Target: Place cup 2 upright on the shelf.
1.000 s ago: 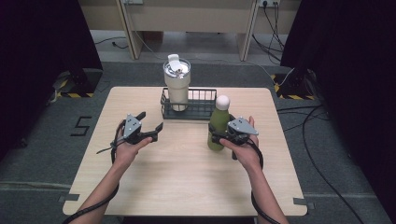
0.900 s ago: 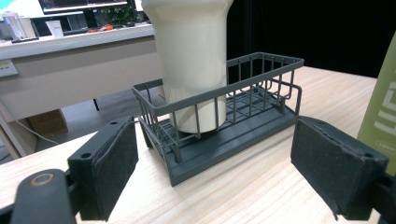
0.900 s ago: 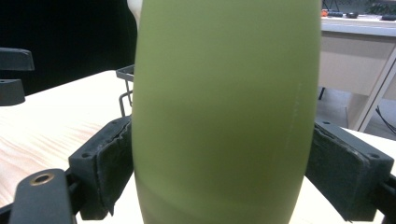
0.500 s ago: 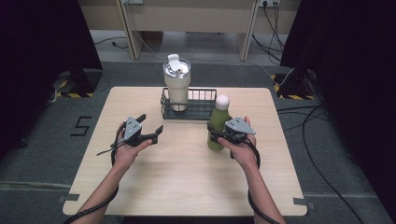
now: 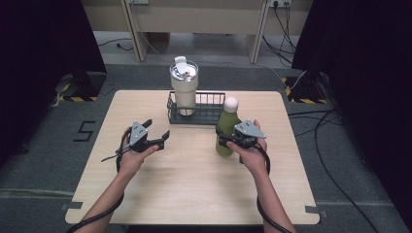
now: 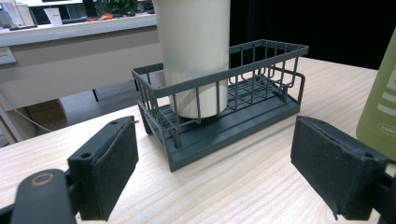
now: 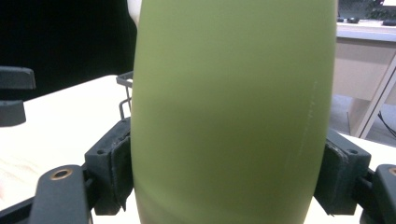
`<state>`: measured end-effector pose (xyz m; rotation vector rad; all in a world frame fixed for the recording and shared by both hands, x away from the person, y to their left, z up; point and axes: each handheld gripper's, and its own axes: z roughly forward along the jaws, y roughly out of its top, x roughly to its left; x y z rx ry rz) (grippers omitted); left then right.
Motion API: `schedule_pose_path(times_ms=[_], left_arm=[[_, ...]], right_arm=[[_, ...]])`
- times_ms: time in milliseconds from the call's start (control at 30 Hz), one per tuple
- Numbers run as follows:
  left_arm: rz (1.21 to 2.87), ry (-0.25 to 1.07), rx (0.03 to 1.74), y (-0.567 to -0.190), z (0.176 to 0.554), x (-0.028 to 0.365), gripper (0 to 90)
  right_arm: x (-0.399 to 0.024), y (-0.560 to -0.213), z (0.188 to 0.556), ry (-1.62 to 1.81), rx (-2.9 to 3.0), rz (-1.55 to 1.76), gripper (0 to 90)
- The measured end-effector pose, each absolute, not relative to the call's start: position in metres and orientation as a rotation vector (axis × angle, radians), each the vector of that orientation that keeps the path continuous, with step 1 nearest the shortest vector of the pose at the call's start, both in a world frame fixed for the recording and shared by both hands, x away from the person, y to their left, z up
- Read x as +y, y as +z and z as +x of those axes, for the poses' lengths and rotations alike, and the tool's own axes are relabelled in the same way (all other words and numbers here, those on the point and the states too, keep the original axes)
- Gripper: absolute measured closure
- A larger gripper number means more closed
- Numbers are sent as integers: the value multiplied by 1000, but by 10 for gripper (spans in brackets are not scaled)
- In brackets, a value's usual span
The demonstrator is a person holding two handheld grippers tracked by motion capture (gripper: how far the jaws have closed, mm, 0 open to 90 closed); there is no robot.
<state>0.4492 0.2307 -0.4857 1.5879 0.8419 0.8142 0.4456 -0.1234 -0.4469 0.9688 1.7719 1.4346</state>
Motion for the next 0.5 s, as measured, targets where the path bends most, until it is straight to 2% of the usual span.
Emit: schedule_pose_path(times_ms=[500], left_arm=[[1580, 811, 852, -485, 450, 232, 143]], right_arm=[[-121, -437, 449, 1452, 1753, 974, 218]])
